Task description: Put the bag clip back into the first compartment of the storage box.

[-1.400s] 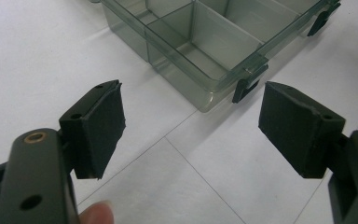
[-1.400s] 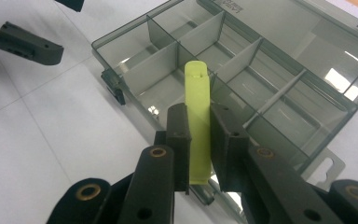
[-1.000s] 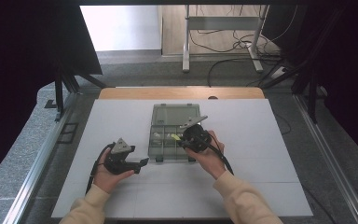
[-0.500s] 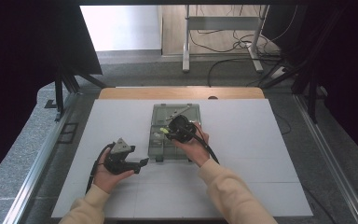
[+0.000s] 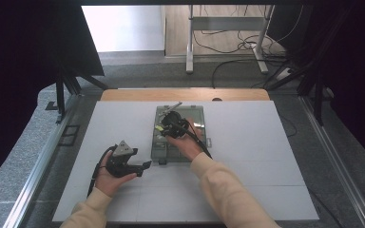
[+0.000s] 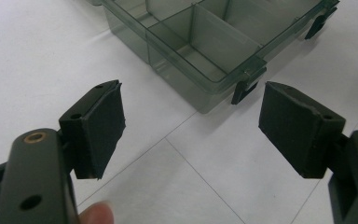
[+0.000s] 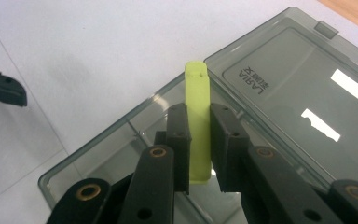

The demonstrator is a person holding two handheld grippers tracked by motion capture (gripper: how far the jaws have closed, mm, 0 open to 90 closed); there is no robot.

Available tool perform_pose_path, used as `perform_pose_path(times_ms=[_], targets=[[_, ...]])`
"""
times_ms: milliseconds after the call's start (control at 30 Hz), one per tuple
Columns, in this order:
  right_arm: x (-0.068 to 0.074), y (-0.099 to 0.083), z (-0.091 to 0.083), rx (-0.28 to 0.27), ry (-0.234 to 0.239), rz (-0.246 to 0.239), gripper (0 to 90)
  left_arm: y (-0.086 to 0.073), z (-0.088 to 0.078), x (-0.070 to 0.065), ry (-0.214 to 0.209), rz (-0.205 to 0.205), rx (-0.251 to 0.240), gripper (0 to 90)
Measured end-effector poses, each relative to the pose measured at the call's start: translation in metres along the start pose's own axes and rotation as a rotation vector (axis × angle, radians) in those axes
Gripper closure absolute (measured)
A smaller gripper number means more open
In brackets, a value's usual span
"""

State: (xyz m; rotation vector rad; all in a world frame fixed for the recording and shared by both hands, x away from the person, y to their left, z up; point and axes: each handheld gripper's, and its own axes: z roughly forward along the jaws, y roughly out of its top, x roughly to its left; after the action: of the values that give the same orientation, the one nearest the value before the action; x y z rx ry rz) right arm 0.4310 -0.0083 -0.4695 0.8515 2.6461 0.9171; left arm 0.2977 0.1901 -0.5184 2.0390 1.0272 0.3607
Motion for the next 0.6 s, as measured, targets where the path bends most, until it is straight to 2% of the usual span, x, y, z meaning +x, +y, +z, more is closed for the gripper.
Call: perform_pose_path(times_ms=[267, 600], targets=[[0.001, 0.009, 0.01, 0.01, -0.003, 0.001, 78.6, 0.0, 0.0, 0.001, 0.002, -0.003, 0.002, 22.4], [0.001, 0.01, 0.013, 0.01, -0.004, 0.002, 78.6, 0.0, 0.0, 0.0, 0.004, -0.001, 0.003, 22.4]])
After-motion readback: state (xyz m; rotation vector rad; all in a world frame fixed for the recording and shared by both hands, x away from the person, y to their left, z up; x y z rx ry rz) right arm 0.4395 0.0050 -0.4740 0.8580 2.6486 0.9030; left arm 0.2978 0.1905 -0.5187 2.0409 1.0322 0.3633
